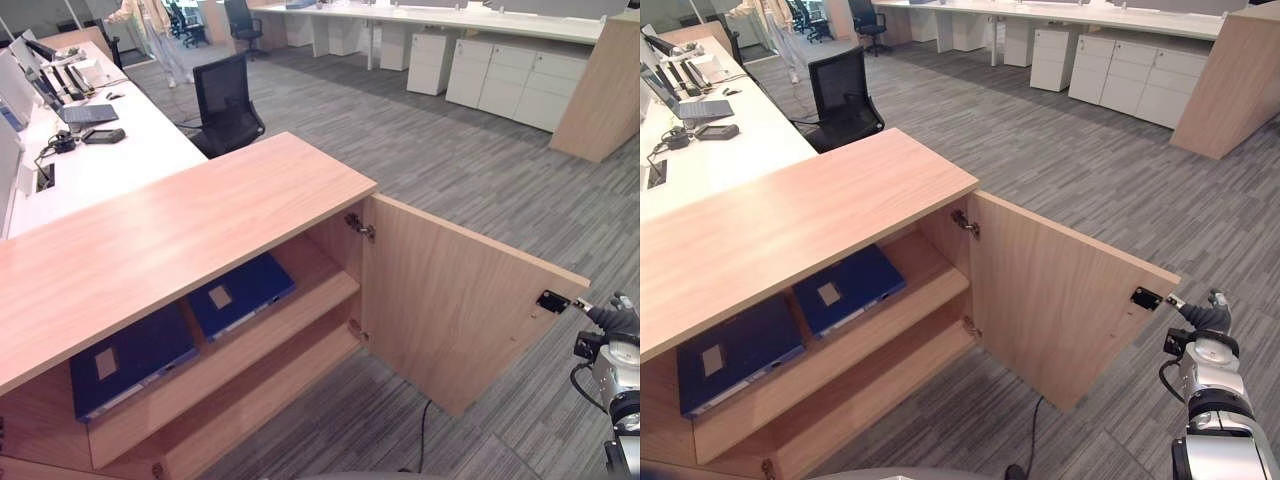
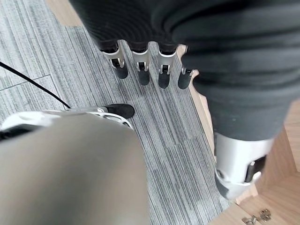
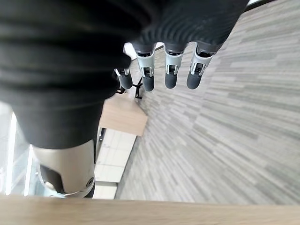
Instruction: Put the empty folder in the office cabinet
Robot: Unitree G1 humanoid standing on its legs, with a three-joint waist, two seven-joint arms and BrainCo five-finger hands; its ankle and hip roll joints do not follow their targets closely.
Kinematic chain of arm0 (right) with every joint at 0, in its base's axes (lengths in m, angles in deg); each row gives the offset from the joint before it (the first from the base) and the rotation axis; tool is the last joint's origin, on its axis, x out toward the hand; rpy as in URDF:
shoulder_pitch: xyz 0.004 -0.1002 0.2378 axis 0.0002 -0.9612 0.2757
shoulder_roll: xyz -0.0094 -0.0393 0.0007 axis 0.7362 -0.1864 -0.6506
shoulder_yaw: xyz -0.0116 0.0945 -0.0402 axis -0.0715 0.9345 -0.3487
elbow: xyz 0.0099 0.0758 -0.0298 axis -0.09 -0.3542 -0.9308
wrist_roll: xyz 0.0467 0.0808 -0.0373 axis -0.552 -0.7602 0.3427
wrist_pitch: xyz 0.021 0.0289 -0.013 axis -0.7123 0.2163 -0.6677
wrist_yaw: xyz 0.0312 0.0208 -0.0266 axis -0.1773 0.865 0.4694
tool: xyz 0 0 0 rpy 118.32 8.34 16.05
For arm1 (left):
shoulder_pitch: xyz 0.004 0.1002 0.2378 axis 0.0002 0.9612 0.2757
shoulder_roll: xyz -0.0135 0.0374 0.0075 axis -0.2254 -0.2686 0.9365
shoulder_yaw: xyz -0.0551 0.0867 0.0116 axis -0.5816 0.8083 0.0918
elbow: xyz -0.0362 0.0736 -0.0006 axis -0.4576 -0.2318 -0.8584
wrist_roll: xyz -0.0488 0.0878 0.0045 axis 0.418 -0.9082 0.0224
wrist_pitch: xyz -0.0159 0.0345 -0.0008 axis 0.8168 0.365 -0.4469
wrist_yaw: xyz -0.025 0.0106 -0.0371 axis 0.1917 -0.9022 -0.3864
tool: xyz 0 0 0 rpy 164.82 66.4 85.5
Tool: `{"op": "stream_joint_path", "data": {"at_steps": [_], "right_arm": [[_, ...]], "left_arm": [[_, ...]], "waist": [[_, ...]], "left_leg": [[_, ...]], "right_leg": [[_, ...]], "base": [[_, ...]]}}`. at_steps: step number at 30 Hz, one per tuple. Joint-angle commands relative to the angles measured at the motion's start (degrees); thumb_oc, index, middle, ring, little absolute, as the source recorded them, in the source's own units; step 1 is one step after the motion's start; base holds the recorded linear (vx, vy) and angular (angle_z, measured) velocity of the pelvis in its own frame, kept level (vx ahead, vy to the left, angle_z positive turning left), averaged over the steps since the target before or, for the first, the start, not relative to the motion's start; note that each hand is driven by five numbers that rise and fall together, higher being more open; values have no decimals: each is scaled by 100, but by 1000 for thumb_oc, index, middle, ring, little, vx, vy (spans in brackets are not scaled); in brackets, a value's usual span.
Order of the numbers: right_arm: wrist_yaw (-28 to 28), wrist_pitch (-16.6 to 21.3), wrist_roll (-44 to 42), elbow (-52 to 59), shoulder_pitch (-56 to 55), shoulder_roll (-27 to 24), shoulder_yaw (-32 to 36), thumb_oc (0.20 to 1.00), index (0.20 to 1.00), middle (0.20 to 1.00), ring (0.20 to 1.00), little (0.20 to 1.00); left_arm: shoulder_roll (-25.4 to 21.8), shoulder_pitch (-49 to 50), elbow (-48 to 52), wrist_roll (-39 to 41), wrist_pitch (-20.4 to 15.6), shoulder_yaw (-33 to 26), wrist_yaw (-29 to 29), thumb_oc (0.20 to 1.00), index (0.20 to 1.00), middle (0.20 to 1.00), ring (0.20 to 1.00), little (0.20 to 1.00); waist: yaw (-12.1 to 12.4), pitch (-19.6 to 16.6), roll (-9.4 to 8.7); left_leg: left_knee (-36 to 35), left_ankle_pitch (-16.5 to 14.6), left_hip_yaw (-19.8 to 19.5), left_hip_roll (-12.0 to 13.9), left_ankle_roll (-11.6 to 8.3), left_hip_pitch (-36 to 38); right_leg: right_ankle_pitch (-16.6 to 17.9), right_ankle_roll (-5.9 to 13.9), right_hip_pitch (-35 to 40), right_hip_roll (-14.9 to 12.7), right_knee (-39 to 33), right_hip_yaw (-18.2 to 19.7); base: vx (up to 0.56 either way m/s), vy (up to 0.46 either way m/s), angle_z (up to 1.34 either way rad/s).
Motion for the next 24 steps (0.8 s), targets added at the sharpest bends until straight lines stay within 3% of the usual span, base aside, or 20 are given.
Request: {"op": "stream_joint_path", "data": {"at_steps": [1,10,16,24], "right_arm": [[82,410,24,-72,422,195,-180,1000,1000,1000,1000,1000],[-79,439,170,655,238,248,-393,1000,1000,1000,1000,1000],[-738,491,-89,1156,204,301,-939,1000,1000,1000,1000,1000],[-1706,284,-474,1938,524,522,-2282,1000,1000,1000,1000,1000]], "left_arm": [[-192,-109,-396,-173,-73,-150,13,1000,1000,1000,1000,1000],[-333,-146,-498,-241,-78,-364,101,1000,1000,1000,1000,1000],[-371,-106,-510,-299,-75,-388,28,1000,1000,1000,1000,1000],[-444,-118,-477,-271,-39,-363,-78,1000,1000,1000,1000,1000]], "waist": [[-73,-32,-424],[-48,-5,-516],[1,-2,-591],[88,-12,-630]], "left_leg": [[-39,-3,-415,98,-194,49],[77,27,-502,154,-239,14],[79,85,-556,204,-273,-10],[37,146,-596,195,-304,-51]], "right_leg": [[-568,-113,293,267,40,-202],[-629,-188,368,331,40,-202],[-656,-240,374,388,40,-209],[-671,-276,373,403,40,-238]], "base": [[-11,-40,0],[-10,-56,0],[-16,-59,-4],[-7,-12,-2]]}}
